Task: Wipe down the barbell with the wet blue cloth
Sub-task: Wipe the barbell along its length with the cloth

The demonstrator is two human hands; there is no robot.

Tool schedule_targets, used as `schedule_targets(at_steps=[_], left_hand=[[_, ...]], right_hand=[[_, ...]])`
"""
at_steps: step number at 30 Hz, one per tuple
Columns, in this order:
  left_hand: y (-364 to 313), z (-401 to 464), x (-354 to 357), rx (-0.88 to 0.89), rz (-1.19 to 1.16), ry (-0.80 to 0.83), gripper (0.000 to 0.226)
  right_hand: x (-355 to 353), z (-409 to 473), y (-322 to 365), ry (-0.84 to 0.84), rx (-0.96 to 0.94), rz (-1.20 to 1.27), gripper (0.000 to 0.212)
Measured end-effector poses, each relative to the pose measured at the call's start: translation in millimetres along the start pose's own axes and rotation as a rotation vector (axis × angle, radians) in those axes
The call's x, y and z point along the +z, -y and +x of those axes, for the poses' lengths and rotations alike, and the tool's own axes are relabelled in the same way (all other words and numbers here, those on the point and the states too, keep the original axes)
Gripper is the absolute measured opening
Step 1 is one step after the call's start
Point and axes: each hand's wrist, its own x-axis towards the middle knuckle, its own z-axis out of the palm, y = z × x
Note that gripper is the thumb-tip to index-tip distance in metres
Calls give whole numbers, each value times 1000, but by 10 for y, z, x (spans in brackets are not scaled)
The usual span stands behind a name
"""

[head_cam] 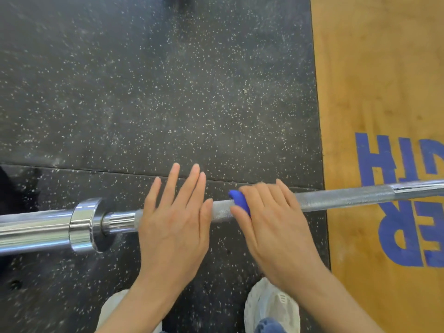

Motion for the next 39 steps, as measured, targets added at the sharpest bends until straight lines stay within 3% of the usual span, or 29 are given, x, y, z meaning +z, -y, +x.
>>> schedule_targets(at_steps=[1, 5, 7, 10, 13, 17, 23, 27, 29, 32, 36, 39], left_hand=[[-5, -27, -6, 1, -3, -2, 57], [-44, -190, -6, 19, 13, 16, 56], [-58, -272, -3, 19, 17, 6, 58], [-76, -378, 15, 19, 9, -9, 58], [-85, -432, 32, 39, 0, -37, 57], [-93, -453, 30, 37, -5, -51, 55], [-84, -355, 15, 34, -36, -68, 53], [-15, -340, -10, 42, -105, -101, 53], [48, -379, -1, 29, -123, -112, 54], [115, -426, 31, 31, -85, -96, 54], [104, -403, 55, 51, -68, -98, 54], [115, -403, 63, 57, -80, -108, 53]], right_hand=[[19, -117, 8, -83, 24, -3, 44], [-164, 209, -4, 320, 70, 26, 25], [-190, 375, -100, 358, -34, 37, 26], [-39, 77, -63, 227, -160, -70, 24], [238, -379, -231, -178, -38, 152, 38], [505, -417, -156, -395, -13, 131, 45], [567, -393, -399, -384, -214, 11, 46], [607, -315, -162, -442, -56, 121, 45], [646, -258, 84, -427, -108, 134, 44], [616, -245, -104, -411, -221, 32, 46], [599, -261, -55, -441, -77, 92, 46], [628, -181, 153, -426, -168, 103, 43]])
